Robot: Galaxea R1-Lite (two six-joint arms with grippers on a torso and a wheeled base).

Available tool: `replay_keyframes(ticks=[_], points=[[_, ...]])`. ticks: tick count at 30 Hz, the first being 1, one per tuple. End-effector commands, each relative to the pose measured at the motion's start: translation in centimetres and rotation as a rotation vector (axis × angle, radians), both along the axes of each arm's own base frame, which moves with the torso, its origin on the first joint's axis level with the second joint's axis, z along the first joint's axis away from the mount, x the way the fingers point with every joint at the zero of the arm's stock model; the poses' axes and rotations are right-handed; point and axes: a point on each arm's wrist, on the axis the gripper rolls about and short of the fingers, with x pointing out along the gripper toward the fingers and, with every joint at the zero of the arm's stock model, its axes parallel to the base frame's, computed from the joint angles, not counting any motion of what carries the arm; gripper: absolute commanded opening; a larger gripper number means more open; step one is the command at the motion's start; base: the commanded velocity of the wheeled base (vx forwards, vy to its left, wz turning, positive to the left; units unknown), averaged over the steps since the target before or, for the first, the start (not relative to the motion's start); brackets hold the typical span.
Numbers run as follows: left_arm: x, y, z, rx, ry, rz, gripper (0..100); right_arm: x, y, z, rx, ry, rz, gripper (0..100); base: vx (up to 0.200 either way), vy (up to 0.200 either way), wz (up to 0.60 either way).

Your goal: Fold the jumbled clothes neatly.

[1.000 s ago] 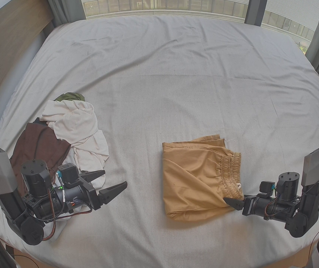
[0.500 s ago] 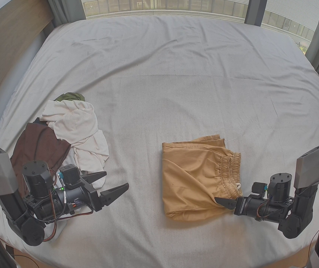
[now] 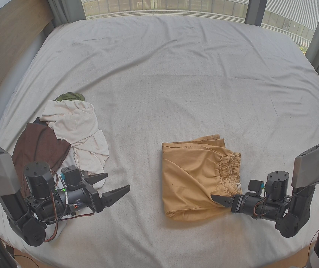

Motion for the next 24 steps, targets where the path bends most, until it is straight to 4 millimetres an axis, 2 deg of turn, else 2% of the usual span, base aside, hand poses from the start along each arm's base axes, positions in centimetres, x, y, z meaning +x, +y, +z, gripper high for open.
replay_keyframes(ticks=[1,4,5,11,14,18,24], points=[[0.1,0.0,-0.2,0.004,0.006,0.001,100,0.0,0.0,0.0,0.0,-0.001,0.0,100,0.0,0.0,0.0],[0.1,0.0,-0.2,0.008,0.002,-0.001,100,0.0,0.0,0.0,0.001,0.0,0.001,100,0.0,0.0,0.0],[0.1,0.0,-0.3,0.009,0.002,-0.001,100,0.0,0.0,0.0,0.001,0.0,0.001,0,0.0,0.0,0.0],[0.1,0.0,-0.4,0.011,0.007,-0.002,100,-0.1,0.2,0.2,0.004,-0.007,0.008,0,0.0,0.0,0.0],[0.1,0.0,-0.3,0.01,0.004,-0.001,100,-0.7,1.3,0.9,0.011,-0.028,0.05,0,0.0,0.0,0.0],[0.1,0.1,-0.2,0.008,-0.001,0.004,100,-2.0,3.2,3.1,0.04,-0.097,0.13,0,0.0,0.0,0.0],[0.1,0.2,-0.1,0.007,-0.005,0.008,100,-4.0,4.8,5.9,0.087,-0.18,0.217,0,0.0,0.0,0.0]])
